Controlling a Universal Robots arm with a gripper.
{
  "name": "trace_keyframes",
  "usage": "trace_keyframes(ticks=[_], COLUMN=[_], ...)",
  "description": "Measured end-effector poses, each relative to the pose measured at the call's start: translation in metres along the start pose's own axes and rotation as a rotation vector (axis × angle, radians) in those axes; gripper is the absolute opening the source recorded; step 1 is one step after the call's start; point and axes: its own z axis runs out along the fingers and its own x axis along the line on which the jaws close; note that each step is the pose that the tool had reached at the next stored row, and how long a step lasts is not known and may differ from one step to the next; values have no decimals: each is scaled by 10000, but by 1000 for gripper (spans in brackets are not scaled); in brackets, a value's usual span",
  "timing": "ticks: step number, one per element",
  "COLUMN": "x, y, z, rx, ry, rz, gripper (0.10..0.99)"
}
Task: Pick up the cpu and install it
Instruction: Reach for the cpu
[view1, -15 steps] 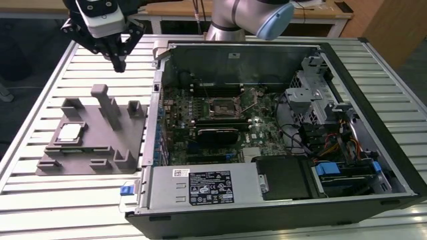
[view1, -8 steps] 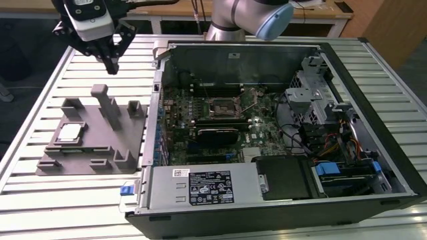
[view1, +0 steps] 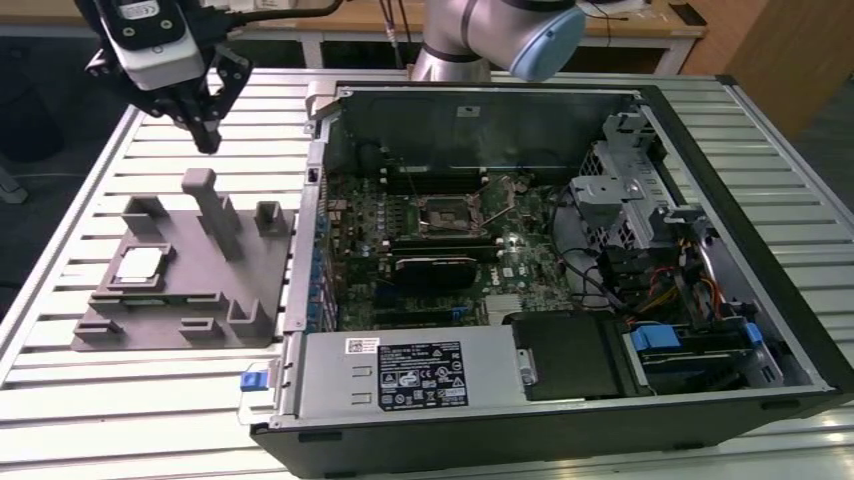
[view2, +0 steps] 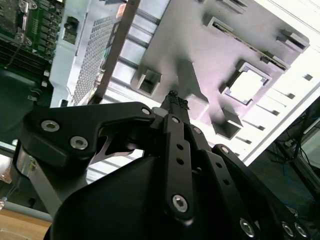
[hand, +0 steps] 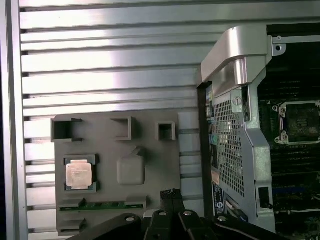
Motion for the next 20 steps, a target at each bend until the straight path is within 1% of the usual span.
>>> trace_keyframes(ticks=[9,20], x=[183,375], y=[-14,-28], z=[52,115], rx=[0,0], ry=[0,0], rz=[0,0], gripper=[106,106])
